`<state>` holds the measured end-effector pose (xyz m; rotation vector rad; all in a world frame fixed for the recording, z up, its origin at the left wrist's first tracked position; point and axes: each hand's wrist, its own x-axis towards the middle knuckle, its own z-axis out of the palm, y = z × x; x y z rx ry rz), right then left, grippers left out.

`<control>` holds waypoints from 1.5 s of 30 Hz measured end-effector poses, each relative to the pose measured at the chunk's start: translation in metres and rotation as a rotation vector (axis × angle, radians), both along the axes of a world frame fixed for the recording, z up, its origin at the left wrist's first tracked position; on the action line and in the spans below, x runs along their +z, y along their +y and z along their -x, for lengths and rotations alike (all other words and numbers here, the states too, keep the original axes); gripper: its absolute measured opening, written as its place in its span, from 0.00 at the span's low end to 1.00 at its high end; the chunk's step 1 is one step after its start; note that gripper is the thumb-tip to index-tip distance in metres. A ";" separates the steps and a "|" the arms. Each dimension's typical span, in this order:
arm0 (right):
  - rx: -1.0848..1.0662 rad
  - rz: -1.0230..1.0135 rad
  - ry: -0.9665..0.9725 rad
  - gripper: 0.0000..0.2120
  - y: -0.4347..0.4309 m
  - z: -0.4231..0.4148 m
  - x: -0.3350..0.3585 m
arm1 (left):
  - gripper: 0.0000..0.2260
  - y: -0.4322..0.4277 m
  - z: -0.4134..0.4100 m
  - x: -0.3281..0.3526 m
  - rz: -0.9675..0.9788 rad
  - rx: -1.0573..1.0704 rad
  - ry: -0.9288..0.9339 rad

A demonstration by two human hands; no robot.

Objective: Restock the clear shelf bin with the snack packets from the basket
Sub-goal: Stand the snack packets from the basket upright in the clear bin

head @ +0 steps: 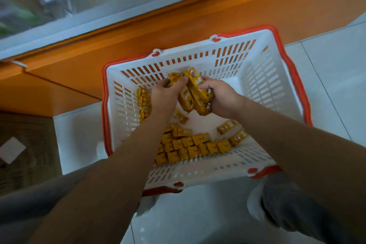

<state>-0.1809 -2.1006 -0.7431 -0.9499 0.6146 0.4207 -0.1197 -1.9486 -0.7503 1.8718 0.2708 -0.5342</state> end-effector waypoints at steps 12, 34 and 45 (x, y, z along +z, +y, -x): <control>-0.183 -0.018 -0.178 0.13 0.020 0.023 0.185 | 0.23 -0.001 0.010 0.178 0.165 0.051 -0.060; -0.024 0.498 -0.548 0.33 0.036 0.032 0.316 | 0.30 0.050 0.021 0.337 0.657 -0.168 -0.056; -0.128 0.621 -0.547 0.16 0.053 -0.044 0.316 | 0.23 0.097 -0.029 0.346 0.417 0.009 -0.304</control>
